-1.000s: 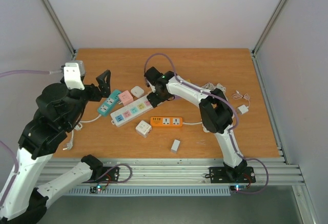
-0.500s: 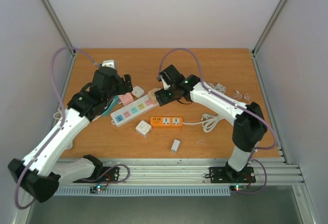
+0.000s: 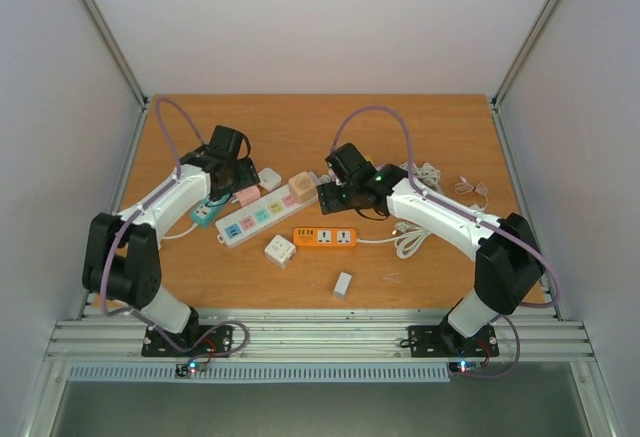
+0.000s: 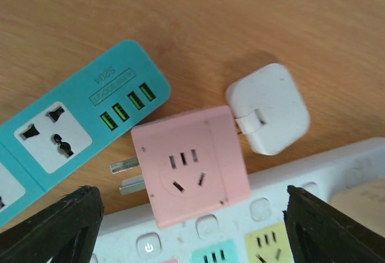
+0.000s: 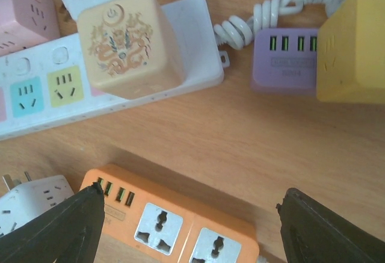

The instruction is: Insert the plug

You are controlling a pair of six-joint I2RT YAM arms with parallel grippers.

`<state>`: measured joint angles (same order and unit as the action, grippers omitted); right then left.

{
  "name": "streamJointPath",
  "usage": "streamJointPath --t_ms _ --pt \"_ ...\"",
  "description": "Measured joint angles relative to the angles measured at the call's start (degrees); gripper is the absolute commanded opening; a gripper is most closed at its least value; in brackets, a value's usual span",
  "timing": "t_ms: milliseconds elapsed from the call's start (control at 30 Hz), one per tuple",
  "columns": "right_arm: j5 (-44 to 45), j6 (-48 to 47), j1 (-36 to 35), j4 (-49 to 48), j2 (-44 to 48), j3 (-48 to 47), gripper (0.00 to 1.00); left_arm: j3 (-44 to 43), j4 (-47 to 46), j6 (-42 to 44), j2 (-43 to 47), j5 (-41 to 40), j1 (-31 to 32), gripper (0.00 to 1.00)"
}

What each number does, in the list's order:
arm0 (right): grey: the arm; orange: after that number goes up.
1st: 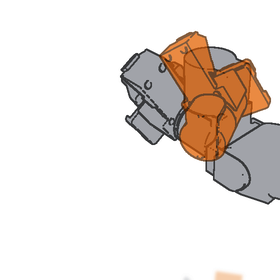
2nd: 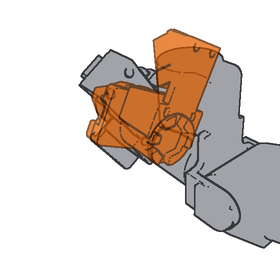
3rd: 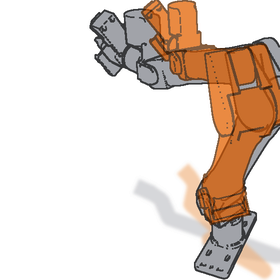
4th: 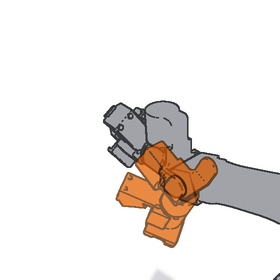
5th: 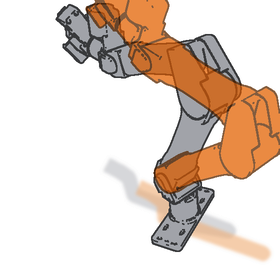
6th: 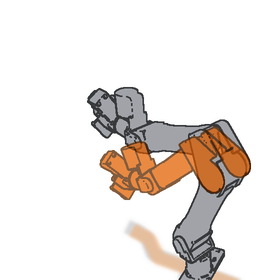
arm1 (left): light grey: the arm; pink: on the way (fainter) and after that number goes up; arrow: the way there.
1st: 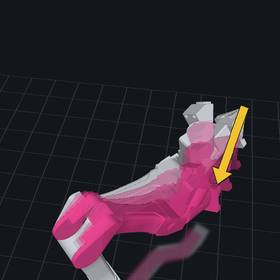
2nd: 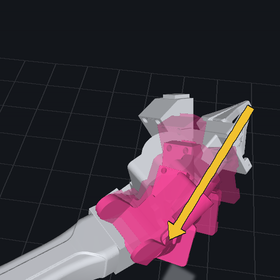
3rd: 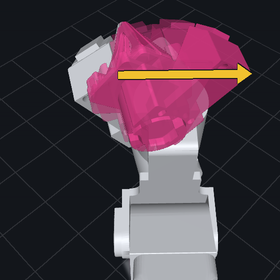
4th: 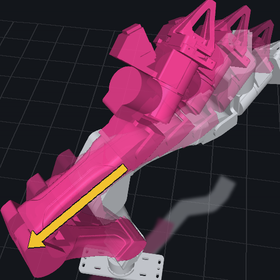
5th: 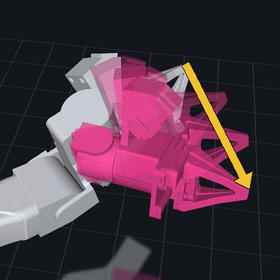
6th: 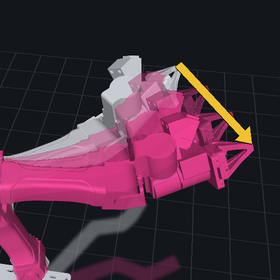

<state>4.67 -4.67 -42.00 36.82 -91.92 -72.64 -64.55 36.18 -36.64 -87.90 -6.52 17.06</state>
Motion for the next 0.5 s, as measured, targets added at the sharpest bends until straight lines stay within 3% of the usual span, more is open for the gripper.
streamJointPath --t_ms 500 --pt "-0.2 7.45 0.0 -2.27 3.69 10.25 0.79 -1.51 -0.74 -1.25 -10.1 4.98 -3.34 0.84"
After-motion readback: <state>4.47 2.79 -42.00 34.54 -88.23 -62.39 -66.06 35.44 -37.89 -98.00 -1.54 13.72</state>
